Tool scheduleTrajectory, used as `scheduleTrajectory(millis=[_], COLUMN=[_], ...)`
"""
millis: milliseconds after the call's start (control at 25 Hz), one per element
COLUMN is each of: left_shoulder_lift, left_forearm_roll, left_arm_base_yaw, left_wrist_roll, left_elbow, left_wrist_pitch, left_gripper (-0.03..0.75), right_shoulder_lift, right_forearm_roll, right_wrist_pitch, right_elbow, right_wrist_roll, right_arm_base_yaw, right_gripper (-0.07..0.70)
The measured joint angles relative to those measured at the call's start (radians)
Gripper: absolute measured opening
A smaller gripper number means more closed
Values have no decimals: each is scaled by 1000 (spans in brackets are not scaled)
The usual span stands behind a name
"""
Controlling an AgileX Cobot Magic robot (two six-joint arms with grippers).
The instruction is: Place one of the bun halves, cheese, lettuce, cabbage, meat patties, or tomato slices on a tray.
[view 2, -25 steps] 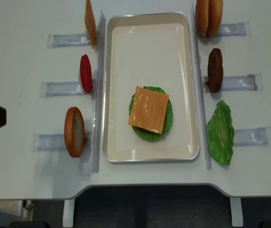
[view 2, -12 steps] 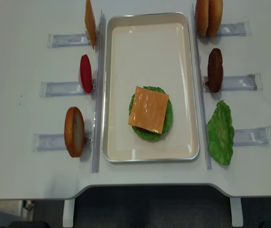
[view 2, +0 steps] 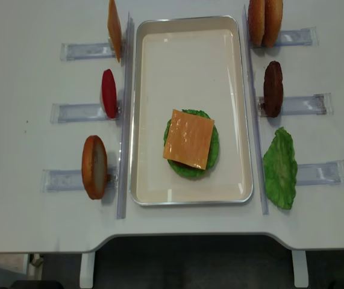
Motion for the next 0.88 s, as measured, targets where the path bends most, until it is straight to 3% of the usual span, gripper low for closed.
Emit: scheduleTrajectory(millis=[440, 760, 880], left_shoulder_lift=[0, 0, 0], left_forearm_roll=[-2, -102, -110], left_arm_base_yaw=[0, 0, 0], left_wrist_roll=[27, 103, 107], left_elbow=[64, 70, 80], left_wrist_pitch=[0, 0, -26], left_gripper=[513, 513, 513], right_shoulder_lift=[0, 0, 0], right_forearm_roll=[0, 0, 0], right_wrist_pitch=[0, 0, 0], right_elbow=[0, 0, 0], right_wrist_roll=[0, 0, 0], right_arm_base_yaw=[0, 0, 0], right_gripper=[416, 416, 416])
